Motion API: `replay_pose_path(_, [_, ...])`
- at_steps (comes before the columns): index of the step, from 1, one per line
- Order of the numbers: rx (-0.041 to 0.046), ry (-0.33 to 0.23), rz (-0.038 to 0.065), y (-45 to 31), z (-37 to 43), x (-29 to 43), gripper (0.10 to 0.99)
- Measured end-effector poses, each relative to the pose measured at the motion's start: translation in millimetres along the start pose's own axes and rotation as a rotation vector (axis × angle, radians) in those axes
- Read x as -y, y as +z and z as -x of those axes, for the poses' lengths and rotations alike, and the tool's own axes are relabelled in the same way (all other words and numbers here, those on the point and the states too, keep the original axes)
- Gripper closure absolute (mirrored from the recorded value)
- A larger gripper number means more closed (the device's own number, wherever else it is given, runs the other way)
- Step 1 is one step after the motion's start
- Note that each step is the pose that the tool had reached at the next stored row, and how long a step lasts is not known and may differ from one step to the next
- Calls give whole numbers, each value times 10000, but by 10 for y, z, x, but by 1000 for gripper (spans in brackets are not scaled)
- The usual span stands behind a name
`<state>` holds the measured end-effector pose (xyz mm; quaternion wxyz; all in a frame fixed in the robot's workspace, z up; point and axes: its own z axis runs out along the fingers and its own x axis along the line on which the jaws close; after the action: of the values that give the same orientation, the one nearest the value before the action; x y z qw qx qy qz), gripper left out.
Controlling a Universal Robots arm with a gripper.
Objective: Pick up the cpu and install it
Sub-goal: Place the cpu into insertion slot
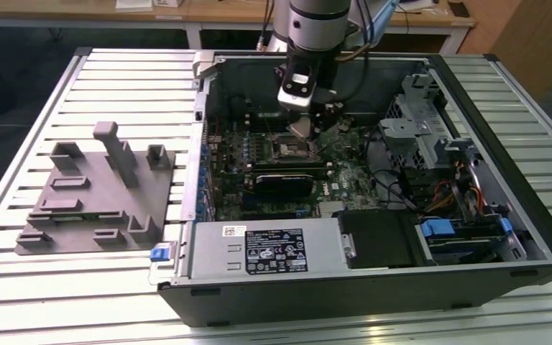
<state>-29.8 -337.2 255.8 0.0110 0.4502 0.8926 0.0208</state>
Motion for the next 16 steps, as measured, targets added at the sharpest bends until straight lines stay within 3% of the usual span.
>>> replay_pose_path(16, [119, 2517, -2, 3, 0, 0, 545])
